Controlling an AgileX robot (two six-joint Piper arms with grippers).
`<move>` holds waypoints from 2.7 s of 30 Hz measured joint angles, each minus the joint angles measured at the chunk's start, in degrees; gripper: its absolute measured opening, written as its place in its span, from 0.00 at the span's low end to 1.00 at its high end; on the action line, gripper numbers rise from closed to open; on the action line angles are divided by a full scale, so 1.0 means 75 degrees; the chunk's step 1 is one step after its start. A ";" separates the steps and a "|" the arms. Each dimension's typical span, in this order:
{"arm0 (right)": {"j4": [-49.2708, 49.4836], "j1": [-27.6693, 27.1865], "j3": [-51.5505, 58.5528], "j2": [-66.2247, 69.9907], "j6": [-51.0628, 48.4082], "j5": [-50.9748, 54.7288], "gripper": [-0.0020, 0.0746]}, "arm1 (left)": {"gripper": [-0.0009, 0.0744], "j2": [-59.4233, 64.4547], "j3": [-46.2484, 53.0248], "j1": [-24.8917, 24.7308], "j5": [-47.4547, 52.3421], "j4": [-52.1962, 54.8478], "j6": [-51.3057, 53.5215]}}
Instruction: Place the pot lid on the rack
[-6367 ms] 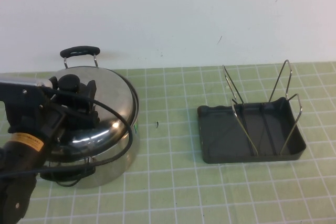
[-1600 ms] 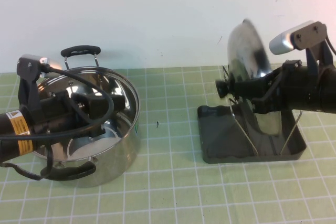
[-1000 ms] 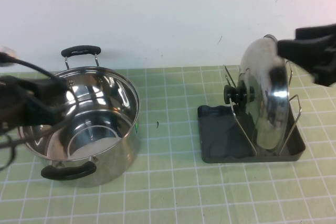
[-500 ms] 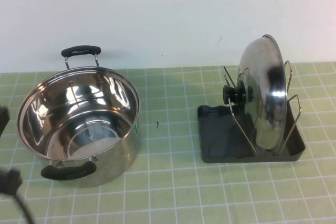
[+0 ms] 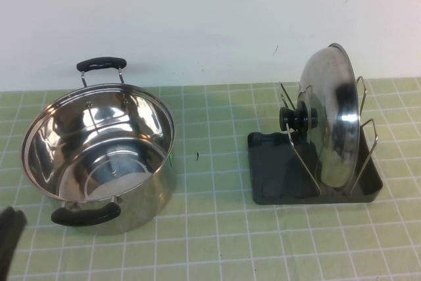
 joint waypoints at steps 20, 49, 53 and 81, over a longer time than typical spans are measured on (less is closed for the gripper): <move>-0.1043 0.0168 0.0982 -0.0526 0.1140 -0.2549 0.02 | 0.01 -0.0033 0.0307 0.0000 -0.1165 0.0069 -0.0389; -1.2352 -0.0742 0.2957 -0.2895 1.3249 -0.1119 0.02 | 0.01 -0.0038 0.0307 0.0005 -0.1923 0.0080 -0.0405; -1.2352 -0.0726 0.2957 -0.2895 1.3264 -0.1119 0.02 | 0.01 -0.0038 0.0307 0.0005 -0.1922 0.0080 -0.0405; -1.2334 -0.0726 0.2957 -0.2895 1.3285 -0.1119 0.02 | 0.01 -0.0105 0.0571 0.0005 -0.0206 -0.3409 0.1966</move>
